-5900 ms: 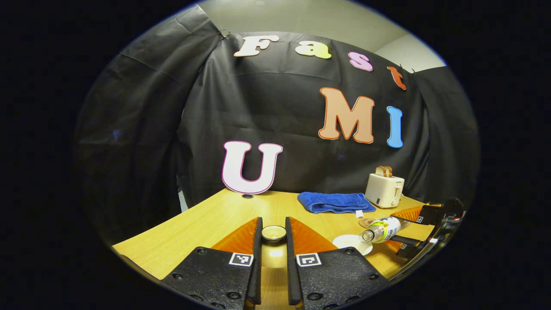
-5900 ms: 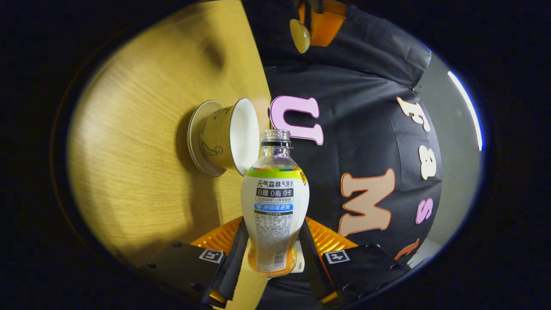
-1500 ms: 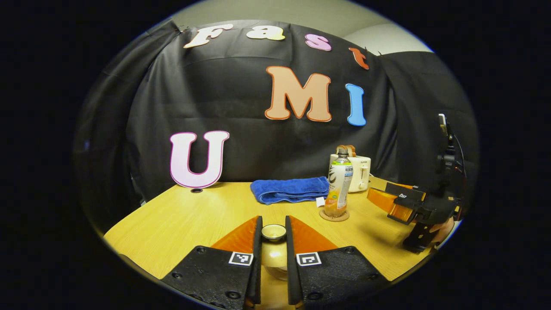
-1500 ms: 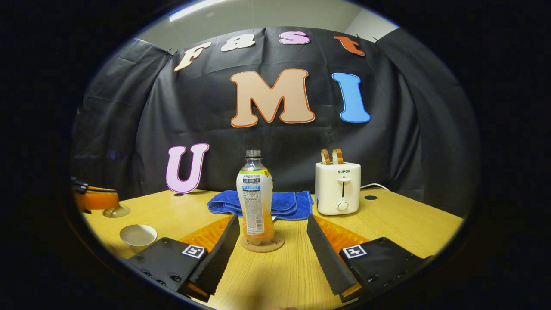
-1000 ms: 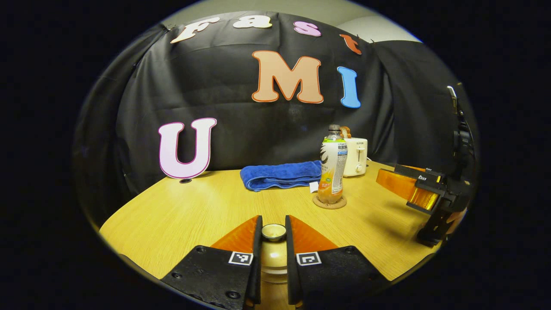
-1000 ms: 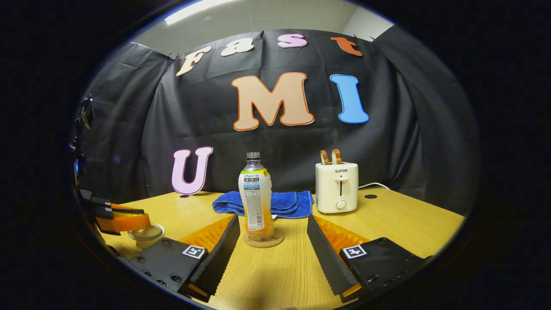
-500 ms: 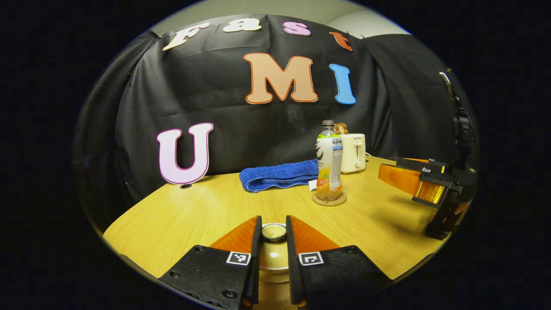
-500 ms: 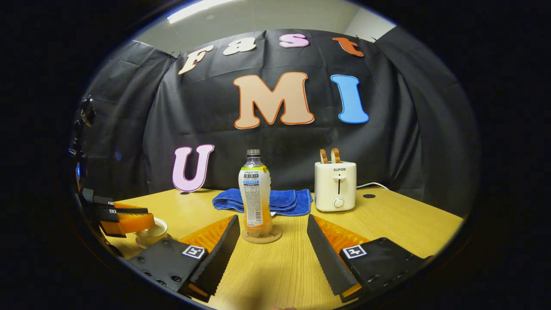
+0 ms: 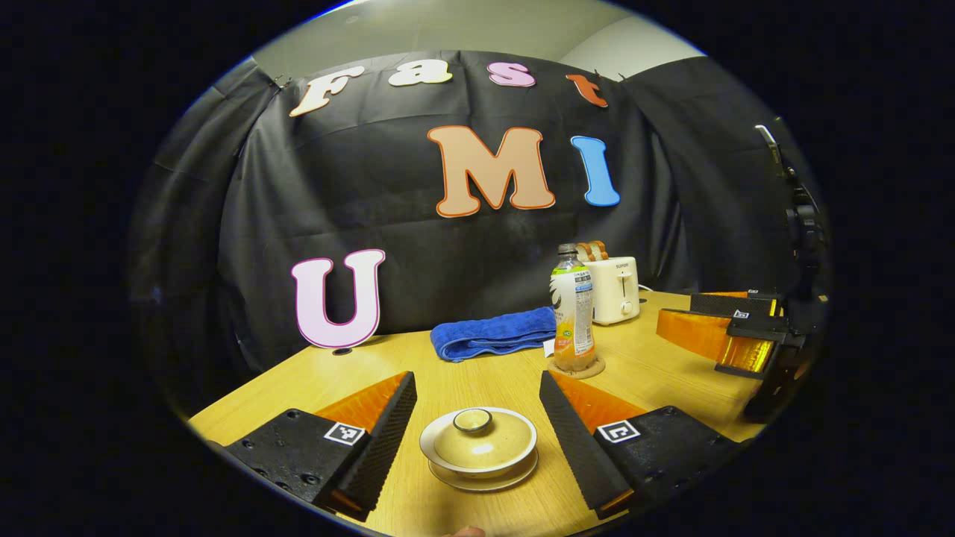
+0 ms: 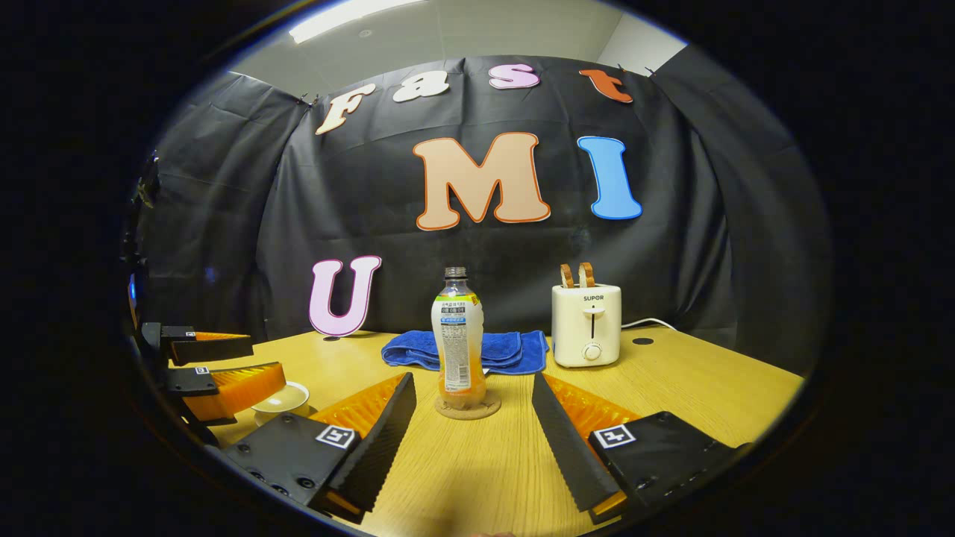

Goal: Open the teacup lid with one hand, grasp the water bottle and pour water into the teacup with the other hand; after pouring, place the water bottle on the coaster and then close the teacup lid.

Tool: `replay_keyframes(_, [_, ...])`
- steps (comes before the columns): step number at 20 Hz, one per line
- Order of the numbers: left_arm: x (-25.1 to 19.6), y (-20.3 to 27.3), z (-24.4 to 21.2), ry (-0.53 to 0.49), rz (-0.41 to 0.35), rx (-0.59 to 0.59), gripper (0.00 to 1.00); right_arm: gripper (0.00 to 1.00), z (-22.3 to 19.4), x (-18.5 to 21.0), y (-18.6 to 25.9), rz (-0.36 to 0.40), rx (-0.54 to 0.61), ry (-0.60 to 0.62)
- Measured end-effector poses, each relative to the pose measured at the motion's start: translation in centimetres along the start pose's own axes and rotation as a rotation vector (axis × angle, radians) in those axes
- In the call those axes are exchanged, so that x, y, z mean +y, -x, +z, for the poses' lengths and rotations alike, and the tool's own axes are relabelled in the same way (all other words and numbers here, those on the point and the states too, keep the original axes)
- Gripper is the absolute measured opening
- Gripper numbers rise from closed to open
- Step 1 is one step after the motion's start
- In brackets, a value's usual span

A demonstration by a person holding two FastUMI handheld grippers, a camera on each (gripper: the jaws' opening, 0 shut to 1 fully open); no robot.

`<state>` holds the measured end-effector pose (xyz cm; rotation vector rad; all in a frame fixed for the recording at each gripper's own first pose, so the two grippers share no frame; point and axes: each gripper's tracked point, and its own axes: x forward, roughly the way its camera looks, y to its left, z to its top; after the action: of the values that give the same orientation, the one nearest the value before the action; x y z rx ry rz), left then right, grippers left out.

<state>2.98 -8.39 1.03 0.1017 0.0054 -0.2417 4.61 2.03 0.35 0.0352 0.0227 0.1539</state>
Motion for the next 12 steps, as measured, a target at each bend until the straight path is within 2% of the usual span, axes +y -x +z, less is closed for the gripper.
replay_keyframes(1, [0.2,0.3,0.1,0.002,0.011,-0.013,0.96,0.96,0.0,0.3,0.4,0.002,0.000,0.003])
replay_keyframes(4, [0.6,1.3,0.3,0.017,0.035,-0.035,0.96,1.00,-0.4,0.8,1.3,-0.005,-0.003,0.014])
replay_keyframes(6, [0.9,1.7,0.0,0.036,0.049,-0.037,0.96,0.96,-0.8,1.5,1.8,-0.001,0.005,0.010])
replay_keyframes(7, [0.9,1.9,-0.2,0.043,0.054,-0.036,1.00,0.96,-0.9,1.5,2.1,-0.007,0.006,0.015])
replay_keyframes(8, [1.0,2.1,-0.3,0.052,0.058,-0.037,0.96,0.97,-1.1,1.4,2.4,-0.017,0.009,0.015])
replay_keyframes(12, [1.1,2.6,-1.0,0.071,0.074,-0.028,0.96,0.96,-1.5,1.5,3.2,-0.029,0.020,-0.006])
